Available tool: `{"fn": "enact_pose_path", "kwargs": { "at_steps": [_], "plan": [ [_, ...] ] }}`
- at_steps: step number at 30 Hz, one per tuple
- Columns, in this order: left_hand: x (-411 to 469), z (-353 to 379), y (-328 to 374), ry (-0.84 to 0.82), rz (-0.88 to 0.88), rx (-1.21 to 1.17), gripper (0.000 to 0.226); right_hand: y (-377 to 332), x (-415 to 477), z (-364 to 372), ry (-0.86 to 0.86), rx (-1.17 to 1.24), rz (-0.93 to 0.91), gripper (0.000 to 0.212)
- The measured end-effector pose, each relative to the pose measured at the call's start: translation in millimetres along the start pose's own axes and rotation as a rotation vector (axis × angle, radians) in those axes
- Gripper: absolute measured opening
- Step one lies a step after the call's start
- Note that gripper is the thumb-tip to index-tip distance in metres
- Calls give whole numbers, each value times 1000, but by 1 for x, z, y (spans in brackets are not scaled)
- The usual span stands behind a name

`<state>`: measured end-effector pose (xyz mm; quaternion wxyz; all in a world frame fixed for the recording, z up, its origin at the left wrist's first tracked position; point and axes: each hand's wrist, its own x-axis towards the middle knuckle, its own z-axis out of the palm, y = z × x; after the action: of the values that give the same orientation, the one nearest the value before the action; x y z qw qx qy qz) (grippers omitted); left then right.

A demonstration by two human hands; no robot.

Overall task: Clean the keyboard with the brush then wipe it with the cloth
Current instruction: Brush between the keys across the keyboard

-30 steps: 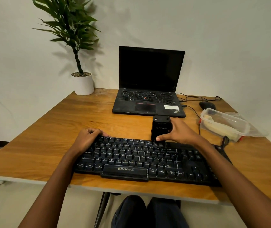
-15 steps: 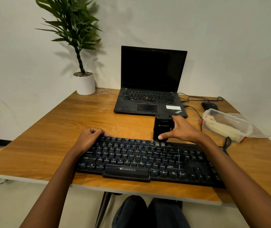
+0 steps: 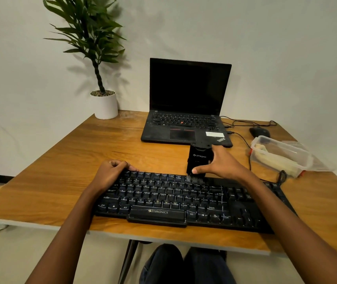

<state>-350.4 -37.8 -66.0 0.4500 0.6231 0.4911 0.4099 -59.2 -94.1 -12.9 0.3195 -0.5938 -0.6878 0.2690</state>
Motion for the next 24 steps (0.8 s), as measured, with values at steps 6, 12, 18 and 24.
{"fn": "enact_pose_path", "kwargs": {
  "at_steps": [6,12,18,24],
  "plan": [
    [-1,0,1,-9,5,-15,30,-5,2,-4,-132,53,-6,57],
    [2,-1,0,-20,-8,-32,28,-9,7,-4,-163,29,-20,58],
    [1,-1,-1,-22,-3,-34,28,-9,8,-11,-212,-37,-19,52],
    [0,-1,-1,-11,0,-28,29,-16,11,-12,-243,-119,-6,54]
  ]
}}
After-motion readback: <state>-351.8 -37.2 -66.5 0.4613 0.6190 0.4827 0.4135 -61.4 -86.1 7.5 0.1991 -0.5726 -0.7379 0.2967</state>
